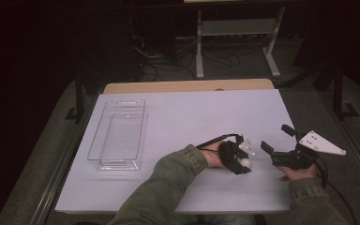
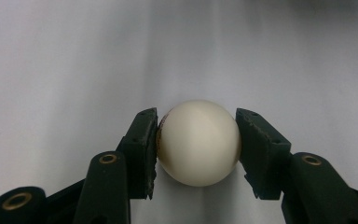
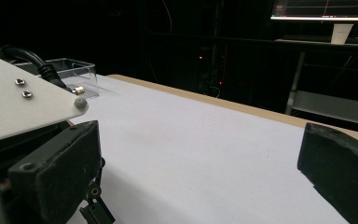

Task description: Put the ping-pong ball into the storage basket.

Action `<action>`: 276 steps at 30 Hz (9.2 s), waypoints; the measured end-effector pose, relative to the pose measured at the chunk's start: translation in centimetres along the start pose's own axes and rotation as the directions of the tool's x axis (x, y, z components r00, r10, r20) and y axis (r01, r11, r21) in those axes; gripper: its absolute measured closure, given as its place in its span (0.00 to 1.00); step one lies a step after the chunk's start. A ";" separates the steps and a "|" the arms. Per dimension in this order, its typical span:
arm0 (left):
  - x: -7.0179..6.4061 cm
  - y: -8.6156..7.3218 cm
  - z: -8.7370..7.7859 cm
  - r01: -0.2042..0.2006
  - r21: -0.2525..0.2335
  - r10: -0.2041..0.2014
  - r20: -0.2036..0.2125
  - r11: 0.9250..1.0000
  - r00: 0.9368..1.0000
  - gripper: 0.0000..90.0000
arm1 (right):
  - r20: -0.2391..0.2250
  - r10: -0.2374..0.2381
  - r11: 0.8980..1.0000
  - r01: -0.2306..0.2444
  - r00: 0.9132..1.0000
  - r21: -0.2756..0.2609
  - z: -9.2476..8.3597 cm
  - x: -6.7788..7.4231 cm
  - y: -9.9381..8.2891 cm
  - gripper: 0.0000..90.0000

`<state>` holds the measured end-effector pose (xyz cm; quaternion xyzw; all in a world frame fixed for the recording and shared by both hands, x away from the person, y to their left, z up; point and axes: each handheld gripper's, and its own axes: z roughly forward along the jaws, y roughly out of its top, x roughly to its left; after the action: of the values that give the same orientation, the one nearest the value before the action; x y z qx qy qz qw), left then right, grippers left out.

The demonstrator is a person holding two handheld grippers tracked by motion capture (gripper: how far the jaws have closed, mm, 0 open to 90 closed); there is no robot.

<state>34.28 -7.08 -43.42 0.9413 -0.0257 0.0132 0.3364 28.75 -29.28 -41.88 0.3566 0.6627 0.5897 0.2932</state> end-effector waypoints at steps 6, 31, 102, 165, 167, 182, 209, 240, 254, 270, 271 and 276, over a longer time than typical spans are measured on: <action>-0.1 0.2 -0.7 -0.003 -0.006 0.003 -0.013 1.000 1.000 0.56 | 0.000 0.000 1.000 0.000 1.000 0.000 0.0 0.0 0.0 0.00; -0.3 0.9 -4.8 -0.007 -0.017 0.006 -0.067 1.000 0.998 0.57 | 0.001 -0.006 1.000 0.006 1.000 0.009 0.1 0.1 0.0 0.00; 0.0 -0.6 -16.2 0.046 -0.039 -0.053 -0.200 0.998 0.978 0.57 | -0.001 -0.016 1.000 0.016 1.000 0.013 0.2 0.2 0.0 0.00; 0.0 -5.6 -23.7 0.145 -0.046 -0.152 -0.311 0.988 0.938 0.57 | -0.001 -0.020 1.000 0.020 1.000 0.021 0.2 0.3 -0.1 0.00; 0.1 -5.8 -23.9 0.148 -0.044 -0.155 -0.311 0.988 0.938 0.57 | 0.000 -0.022 1.000 0.022 1.000 0.022 0.2 0.2 -0.1 0.00; 0.7 -7.7 -25.5 0.205 -0.019 -0.199 -0.349 0.979 0.916 0.57 | -0.003 -0.020 0.999 0.020 1.000 0.026 0.2 0.2 -0.1 0.00; 0.5 -10.6 -27.9 0.264 -0.017 -0.249 -0.391 0.964 0.886 0.57 | 0.000 -0.021 0.999 0.021 1.000 0.033 0.3 0.2 -0.1 0.00; 0.2 -14.8 -30.0 0.360 0.007 -0.321 -0.437 0.933 0.840 0.57 | -0.002 -0.028 0.999 0.028 1.000 0.040 0.4 0.3 -0.2 0.00; -0.1 -15.9 -30.1 0.385 0.052 -0.324 -0.446 0.921 0.834 0.57 | -0.003 -0.030 0.999 0.030 1.000 0.044 0.4 0.3 -0.2 0.00; 0.1 -16.2 -29.9 0.409 0.153 -0.299 -0.467 0.899 0.832 0.57 | 0.001 -0.034 0.998 0.034 0.999 0.044 0.4 0.3 -0.2 0.00; 0.1 -16.2 -29.9 0.412 0.156 -0.301 -0.466 0.898 0.832 0.57 | 0.002 -0.032 0.999 0.032 0.999 0.044 0.4 0.3 -0.2 0.00; 0.3 -16.1 -29.9 0.418 0.183 -0.297 -0.463 0.890 0.835 0.57 | 0.001 -0.035 0.998 0.035 0.999 0.047 0.4 0.3 -0.2 0.00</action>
<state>35.29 24.33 -30.50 0.9410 0.2276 0.1565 0.1955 28.90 -28.83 -42.10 0.3521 0.6822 0.5686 0.2955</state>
